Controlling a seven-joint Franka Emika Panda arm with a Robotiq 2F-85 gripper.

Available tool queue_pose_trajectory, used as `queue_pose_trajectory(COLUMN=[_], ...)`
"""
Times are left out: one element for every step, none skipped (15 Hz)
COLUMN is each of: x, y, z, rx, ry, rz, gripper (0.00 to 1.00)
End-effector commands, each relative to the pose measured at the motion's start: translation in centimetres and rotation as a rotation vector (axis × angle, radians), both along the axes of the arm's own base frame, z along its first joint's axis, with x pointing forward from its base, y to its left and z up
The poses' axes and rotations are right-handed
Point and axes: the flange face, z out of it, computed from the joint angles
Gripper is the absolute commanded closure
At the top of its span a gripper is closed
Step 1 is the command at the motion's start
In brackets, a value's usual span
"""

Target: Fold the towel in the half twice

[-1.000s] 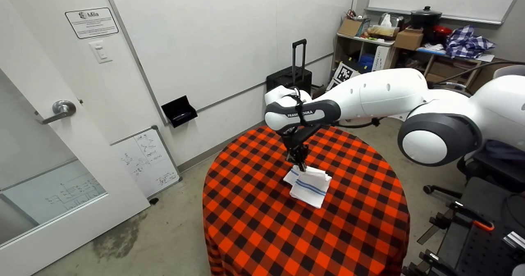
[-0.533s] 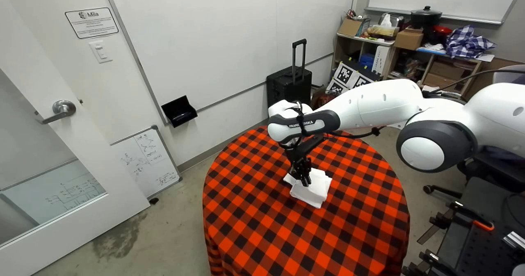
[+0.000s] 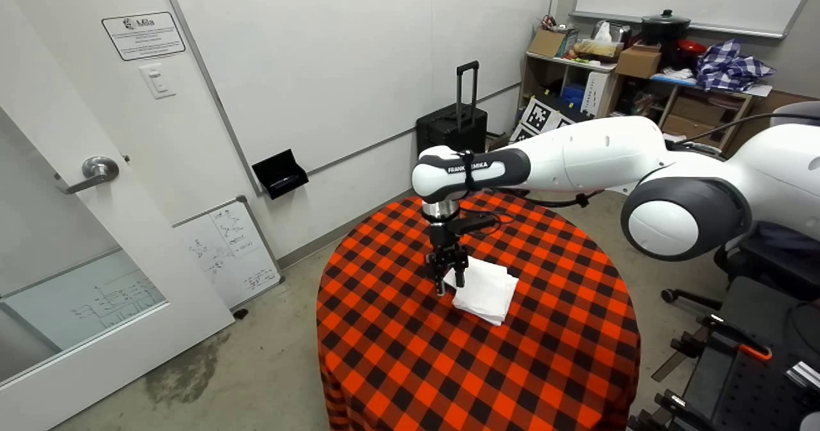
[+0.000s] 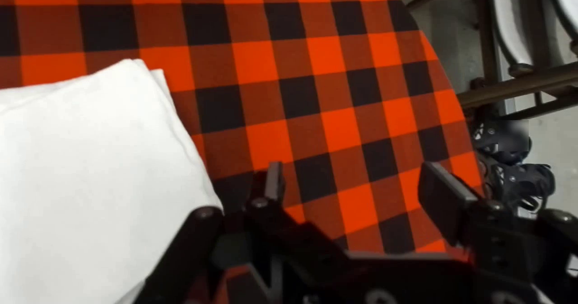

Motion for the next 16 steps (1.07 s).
queue_pose_trajectory(x=[1.4, 1.7, 1.8, 1.9, 1.9, 2.0, 2.0, 2.2, 2.6, 2.8, 3.1, 3.4, 3.5, 3.7, 3.9, 4.1], y=[-2.7, -3.7, -4.8, -5.9, -6.8, -7.5, -8.1, -8.5, -8.9, -9.1, -9.4, -9.6, -9.8, -10.1, -10.4, -10.7], z=[3.1, 3.7, 4.0, 4.6, 5.0, 5.5, 6.2, 7.0, 7.9, 8.7, 9.5, 10.4, 11.2, 12.0, 12.8, 13.6], rx=[0.037, 0.018, -0.008, -0.024, -0.034, -0.043, -0.046, -0.05, -0.051, -0.043, -0.042, -0.042, -0.051, -0.064, -0.091, -0.113], ry=[-0.062, -0.075, -0.082, -0.086, -0.09, -0.095, -0.103, -0.123, -0.156, -0.183, -0.218, -0.255, -0.292, -0.332, -0.377, -0.417], rz=[-0.016, -0.018, -0.021, -0.024, -0.025, -0.027, -0.023, -0.024, -0.031, -0.041, -0.051, -0.058, -0.071, -0.078, -0.086, -0.099], gripper=[0.0, 0.0, 0.0, 0.0, 0.0, 0.0, 0.0, 0.0, 0.0, 0.0, 0.0, 0.0, 0.0, 0.0, 0.0, 0.0])
